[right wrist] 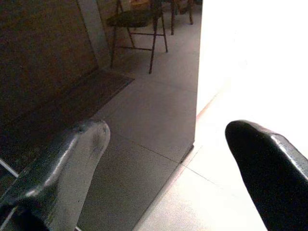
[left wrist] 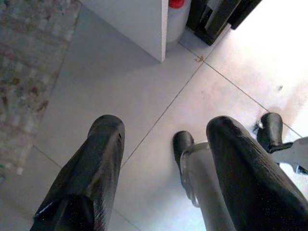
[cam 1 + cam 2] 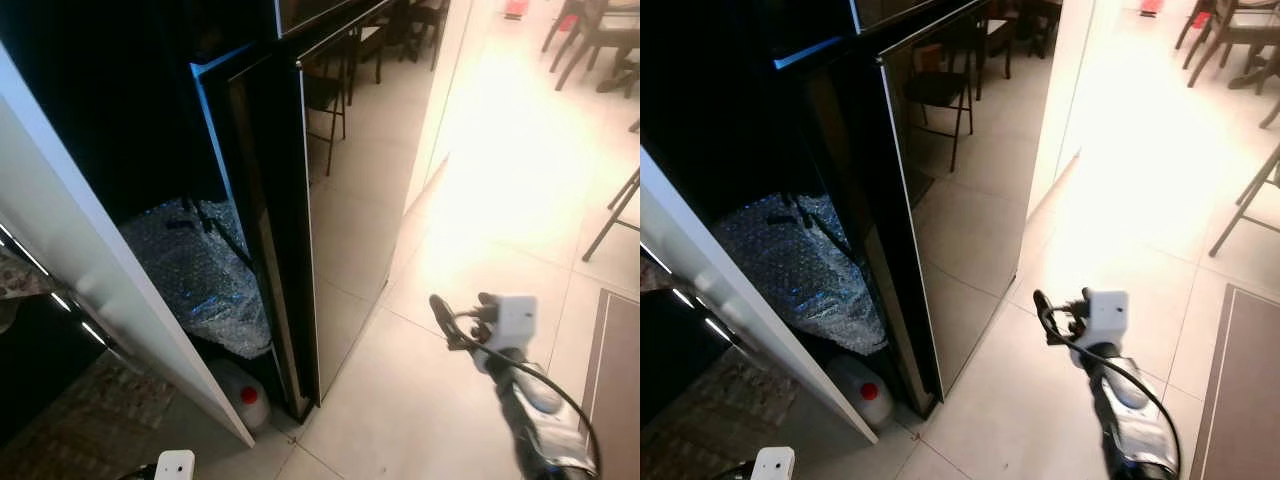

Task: Restocking fridge

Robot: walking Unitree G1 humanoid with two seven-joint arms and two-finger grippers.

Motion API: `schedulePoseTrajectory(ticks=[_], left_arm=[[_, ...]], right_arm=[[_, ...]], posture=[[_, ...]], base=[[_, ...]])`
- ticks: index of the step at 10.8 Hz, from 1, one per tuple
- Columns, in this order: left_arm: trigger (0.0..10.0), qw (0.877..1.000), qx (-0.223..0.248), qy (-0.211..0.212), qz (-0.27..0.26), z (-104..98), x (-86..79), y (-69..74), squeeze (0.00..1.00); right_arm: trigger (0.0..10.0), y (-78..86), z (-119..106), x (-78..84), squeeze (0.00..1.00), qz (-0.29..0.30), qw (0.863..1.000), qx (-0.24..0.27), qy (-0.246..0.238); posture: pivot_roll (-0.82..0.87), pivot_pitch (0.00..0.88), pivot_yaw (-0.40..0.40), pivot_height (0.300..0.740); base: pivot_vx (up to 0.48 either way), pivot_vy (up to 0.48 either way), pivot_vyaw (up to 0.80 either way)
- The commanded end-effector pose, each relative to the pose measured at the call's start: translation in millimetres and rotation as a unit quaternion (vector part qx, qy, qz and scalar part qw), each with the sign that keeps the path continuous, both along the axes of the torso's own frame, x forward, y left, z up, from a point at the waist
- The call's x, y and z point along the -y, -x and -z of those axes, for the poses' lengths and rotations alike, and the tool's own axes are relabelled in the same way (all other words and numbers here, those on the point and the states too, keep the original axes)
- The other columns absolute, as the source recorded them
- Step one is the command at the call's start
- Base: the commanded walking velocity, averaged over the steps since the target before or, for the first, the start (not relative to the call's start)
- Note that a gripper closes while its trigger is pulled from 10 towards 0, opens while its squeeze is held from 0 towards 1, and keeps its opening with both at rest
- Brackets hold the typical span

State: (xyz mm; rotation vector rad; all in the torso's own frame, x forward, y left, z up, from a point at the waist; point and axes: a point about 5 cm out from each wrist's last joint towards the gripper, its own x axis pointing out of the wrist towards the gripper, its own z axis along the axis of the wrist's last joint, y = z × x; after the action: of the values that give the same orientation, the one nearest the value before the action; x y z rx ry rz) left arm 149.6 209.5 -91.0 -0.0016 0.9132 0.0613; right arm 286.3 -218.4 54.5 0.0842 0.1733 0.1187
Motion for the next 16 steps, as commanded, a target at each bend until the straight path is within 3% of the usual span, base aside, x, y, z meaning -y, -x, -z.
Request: schedulePoseTrajectory(ticks=[1, 6, 9, 11, 16], left_arm=[[10.0, 1.0, -0.007, -0.002, -0.004, 1.0, -3.0, 3.6, 0.0], [10.0, 1.0, -0.01, 0.0, -0.004, 0.6, -2.6, 0.9, 0.0], [10.0, 1.0, -0.01, 0.001, -0.005, 0.5, -1.4, -0.3, 0.0], [10.0, 1.0, -0.007, 0.002, -0.006, -0.4, -0.3, -3.2, 0.0], [10.0, 1.0, 0.002, -0.004, -0.012, -3.1, -2.0, -9.3, 0.0]], right_arm=[[10.0, -2.2, 2.3, -3.9, 0.0, 0.011, 1.0, 0.0, -0.017], [10.0, 2.5, 16.6, -12.5, 0.0, 0.03, 0.999, -0.02, 0.001], [10.0, 0.7, 12.4, -10.7, 0.0, 0.041, 0.999, -0.004, -0.007], [10.0, -1.4, 9.6, -6.0, 0.0, 0.047, 0.999, 0.003, 0.018], [10.0, -0.4, 10.8, 0.4, 0.0, 0.05, 0.999, 0.005, 0.018]], posture=[[-0.09, 0.04, 0.059, 0.74], [-0.09, 0.029, 0.064, 0.74], [-0.09, 0.009, 0.065, 0.74], [-0.09, 0.0, 0.058, 0.74], [-0.09, 0.0, 0.058, 0.74]], base=[[0.0, 0.0, 0.0], [0.0, 0.0, 0.0], [0.096, 0.0, 0.0], [0.304, 0.0, 0.67], [0.122, 0.0, 0.67]])
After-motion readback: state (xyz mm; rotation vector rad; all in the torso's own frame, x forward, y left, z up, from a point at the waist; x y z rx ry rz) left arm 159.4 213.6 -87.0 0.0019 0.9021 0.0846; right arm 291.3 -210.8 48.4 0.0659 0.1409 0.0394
